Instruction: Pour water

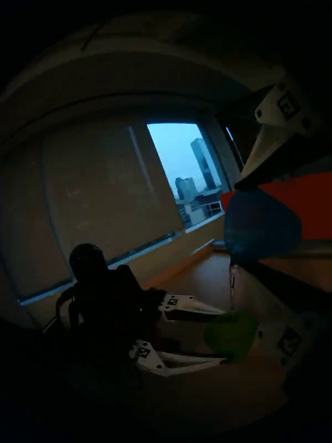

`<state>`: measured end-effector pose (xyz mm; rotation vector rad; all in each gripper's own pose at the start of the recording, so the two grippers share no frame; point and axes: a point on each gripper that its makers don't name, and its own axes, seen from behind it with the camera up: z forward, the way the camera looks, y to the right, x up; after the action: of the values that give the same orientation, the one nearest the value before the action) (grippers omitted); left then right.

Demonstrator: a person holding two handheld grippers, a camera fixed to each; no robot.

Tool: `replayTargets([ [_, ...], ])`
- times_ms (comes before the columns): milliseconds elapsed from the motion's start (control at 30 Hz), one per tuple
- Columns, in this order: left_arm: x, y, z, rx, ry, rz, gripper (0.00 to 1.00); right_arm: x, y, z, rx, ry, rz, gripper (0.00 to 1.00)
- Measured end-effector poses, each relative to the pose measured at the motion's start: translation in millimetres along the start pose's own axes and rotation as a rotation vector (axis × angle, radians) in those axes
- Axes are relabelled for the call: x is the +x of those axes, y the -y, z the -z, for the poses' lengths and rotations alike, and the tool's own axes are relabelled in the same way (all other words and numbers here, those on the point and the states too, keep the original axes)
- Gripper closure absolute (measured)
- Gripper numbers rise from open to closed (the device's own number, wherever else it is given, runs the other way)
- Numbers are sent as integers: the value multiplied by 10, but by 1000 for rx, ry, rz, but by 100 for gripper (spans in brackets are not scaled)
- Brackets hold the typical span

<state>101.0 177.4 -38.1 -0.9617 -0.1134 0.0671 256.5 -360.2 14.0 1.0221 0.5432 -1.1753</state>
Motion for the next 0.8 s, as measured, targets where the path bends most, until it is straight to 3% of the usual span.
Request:
replayTargets([
  [800, -6, -25, -24, -3, -3, -7, 15, 72, 3, 23, -7, -2, 42, 6],
])
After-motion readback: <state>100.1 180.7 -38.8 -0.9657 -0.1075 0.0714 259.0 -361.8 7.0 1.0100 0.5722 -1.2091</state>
